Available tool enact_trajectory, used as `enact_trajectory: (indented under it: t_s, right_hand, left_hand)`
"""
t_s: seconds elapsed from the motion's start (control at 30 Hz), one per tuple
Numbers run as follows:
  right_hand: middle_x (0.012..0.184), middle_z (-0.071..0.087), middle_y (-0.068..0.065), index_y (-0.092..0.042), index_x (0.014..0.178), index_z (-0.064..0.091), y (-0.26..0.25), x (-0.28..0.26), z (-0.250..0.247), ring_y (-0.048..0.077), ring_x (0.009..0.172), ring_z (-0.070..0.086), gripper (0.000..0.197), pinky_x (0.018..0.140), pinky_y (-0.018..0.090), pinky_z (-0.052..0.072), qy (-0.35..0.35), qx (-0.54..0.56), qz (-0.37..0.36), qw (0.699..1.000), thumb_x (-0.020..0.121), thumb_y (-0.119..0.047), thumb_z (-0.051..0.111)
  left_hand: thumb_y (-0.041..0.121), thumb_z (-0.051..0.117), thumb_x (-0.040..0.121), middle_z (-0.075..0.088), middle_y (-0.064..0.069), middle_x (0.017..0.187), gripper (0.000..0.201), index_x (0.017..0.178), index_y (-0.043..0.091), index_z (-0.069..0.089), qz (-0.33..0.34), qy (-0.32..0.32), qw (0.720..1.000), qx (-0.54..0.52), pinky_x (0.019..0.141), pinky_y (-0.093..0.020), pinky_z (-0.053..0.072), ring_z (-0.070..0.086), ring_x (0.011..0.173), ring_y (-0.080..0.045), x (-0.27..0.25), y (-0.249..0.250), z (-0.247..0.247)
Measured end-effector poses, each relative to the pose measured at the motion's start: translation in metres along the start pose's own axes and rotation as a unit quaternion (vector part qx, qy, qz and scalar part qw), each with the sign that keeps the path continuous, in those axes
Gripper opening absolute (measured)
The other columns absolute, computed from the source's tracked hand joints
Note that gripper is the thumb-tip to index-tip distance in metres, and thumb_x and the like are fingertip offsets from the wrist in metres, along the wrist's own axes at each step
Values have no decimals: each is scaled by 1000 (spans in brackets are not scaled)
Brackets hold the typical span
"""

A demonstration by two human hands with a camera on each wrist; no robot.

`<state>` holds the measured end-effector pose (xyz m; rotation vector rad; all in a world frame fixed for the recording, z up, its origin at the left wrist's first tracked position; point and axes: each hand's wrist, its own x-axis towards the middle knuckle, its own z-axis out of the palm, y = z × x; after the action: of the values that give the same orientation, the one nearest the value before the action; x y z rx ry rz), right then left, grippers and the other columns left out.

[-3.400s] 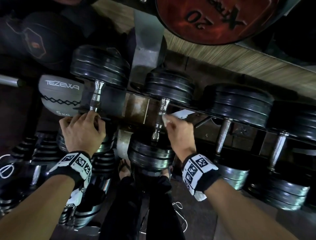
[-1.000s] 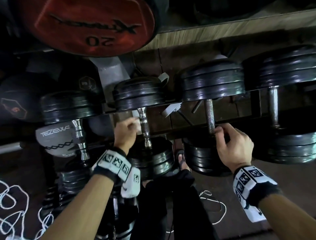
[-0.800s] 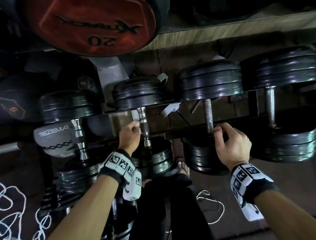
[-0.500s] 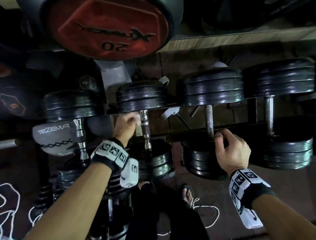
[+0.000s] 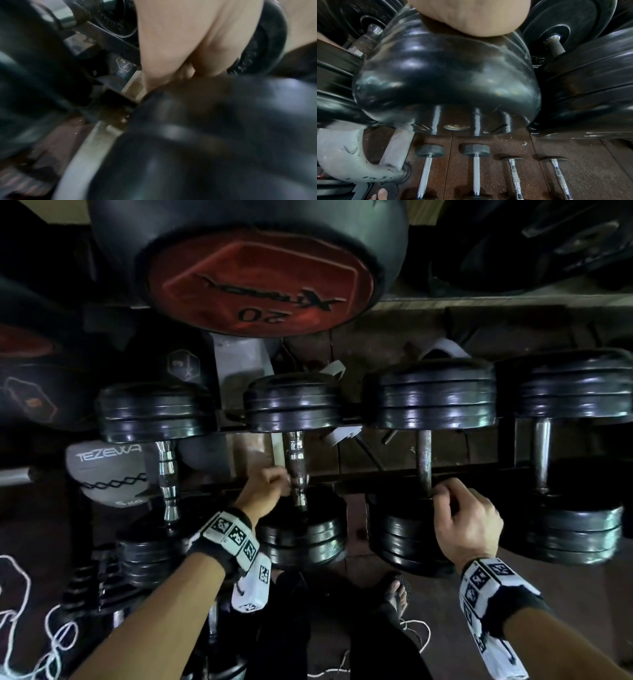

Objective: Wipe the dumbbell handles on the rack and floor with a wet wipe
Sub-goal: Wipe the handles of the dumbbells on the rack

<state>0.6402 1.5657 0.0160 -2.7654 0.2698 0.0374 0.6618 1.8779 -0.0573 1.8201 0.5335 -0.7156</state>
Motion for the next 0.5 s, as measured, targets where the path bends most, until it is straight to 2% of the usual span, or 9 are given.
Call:
enact_trajectory:
  t_s: [0.07,0.1,0.17,0.2,0.23,0.33,0.37,0.43,0.5]
  right_hand:
    - [64,61,6,-11,77,65,0,1,-1,40,66,62,39,64,33,36,0,1,-2,1000,86,-37,37]
    - [64,61,6,-11,77,65,-1,1,-1,39,66,62,39,65,32,36,-2,2,-3,1000,86,-37,37]
    - [64,61,5,-12,77,65,-1,1,-1,39,66,62,38,65,32,36,-4,4,-5,1000,86,-37,37]
    - [64,61,4,-12,77,65,-1,1,-2,38,66,62,38,65,31,35,-4,5,-7,1000,86,-37,37]
    - [64,61,4,-12,77,65,-1,1,-2,38,66,62,38,65,31,35,-3,7,-8,1000,86,-37,37]
    - [65,61,3,-11,77,65,-3,0,-3,37,67,62,40,67,31,34,-4,9,-6,1000,85,-37,36]
    - [65,61,3,-11,77,65,-3,0,-3,38,67,61,40,68,31,34,-5,10,-3,1000,85,-38,35]
    - [63,58,2,-12,77,65,-4,0,-4,38,67,61,41,68,32,34,-2,13,3,1000,84,-38,35]
    - [62,51,-4,-12,77,65,-4,0,-4,38,68,61,42,68,32,35,-5,11,4,1000,84,-39,34]
  left_hand:
    - [-2,62,88,65,-1,78,14,96,7,69,-26,60,992,-106,65,-16,45,57,68,-7,14,19,-4]
    - [-3,62,85,66,-1,77,15,95,6,71,-32,75,984,-160,66,-20,45,57,69,-11,21,26,-7]
    - [-11,56,86,65,7,64,25,77,9,67,-24,83,972,-218,65,-25,42,55,65,-10,30,37,-9]
    - [-13,53,87,65,10,62,29,75,9,65,-23,81,971,-222,64,-24,43,55,64,-9,32,38,-9]
    - [-12,54,89,67,12,65,27,79,10,67,-21,83,972,-217,65,-22,45,57,65,-7,31,38,-8]
    - [0,56,96,70,4,90,21,111,7,69,3,83,983,-163,67,-11,49,62,70,4,14,20,-7]
    - [2,55,98,70,-1,98,22,115,7,68,11,81,986,-144,72,-9,49,64,76,5,7,12,-7]
    - [3,54,98,68,-4,115,26,119,7,69,30,78,992,-89,91,-14,47,65,99,-6,3,4,-8]
    - [2,52,97,65,-4,120,31,125,6,66,26,84,995,-53,101,-22,44,62,111,-17,9,7,-5]
